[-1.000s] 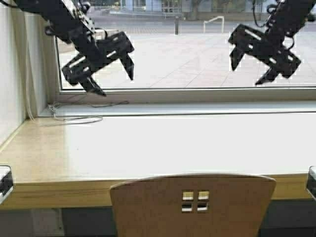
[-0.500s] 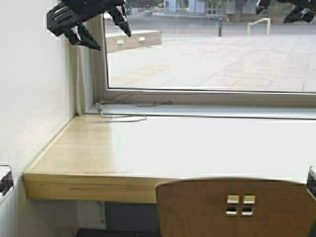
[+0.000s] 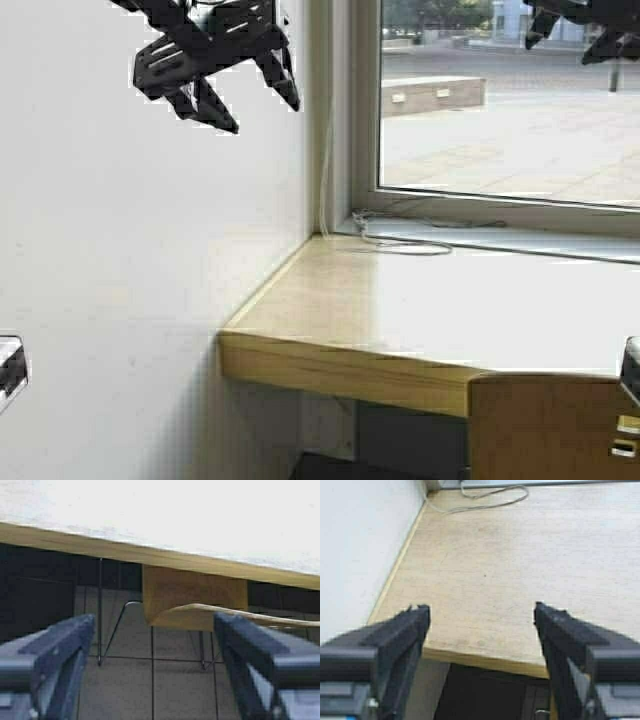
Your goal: Push the chairs under the table
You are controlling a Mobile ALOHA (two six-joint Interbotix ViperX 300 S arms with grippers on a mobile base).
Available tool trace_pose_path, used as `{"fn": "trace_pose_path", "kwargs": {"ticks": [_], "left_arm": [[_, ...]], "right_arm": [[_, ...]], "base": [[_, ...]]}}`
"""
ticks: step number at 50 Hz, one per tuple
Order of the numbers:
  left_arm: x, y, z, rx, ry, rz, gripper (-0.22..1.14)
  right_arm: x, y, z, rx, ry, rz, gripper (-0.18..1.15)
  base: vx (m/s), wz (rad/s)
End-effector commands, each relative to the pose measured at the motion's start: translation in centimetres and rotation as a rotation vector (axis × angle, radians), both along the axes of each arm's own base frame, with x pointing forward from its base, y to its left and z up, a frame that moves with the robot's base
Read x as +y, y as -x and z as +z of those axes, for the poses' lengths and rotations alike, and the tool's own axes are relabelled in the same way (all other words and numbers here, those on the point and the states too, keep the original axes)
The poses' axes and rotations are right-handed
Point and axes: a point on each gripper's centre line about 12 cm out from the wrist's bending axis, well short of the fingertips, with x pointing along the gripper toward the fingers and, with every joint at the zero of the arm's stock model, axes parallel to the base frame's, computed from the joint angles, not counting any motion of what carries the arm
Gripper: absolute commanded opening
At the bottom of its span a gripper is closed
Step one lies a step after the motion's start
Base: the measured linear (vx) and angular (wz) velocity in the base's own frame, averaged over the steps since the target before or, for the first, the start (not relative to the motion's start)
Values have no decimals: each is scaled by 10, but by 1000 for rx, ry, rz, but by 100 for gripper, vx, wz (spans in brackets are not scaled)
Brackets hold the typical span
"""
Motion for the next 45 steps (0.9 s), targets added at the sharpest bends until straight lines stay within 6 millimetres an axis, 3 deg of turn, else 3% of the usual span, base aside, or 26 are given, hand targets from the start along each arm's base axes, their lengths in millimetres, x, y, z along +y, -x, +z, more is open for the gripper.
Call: {"fn": "trace_pose_path", "kwargs": {"ticks": [1,19,34,45], "left_arm": [[-3,-4,10,-33,14,-3,100],[2,-2,8,-79,-58,-53,100],[33,-9,30,-143,-56,15,100],[40,7,33,-127,-61,-5,100]], "right_arm": [[1,-2,6,-19,-6,0,94],[2,-7,18,-49,-14,-1,94],[2,-9,30,-78,-11,4,94],[2,-4,35,-90,-12,7,94]], "base": [[-13,40],[-22,27],[-25,9],[-29,18]]}}
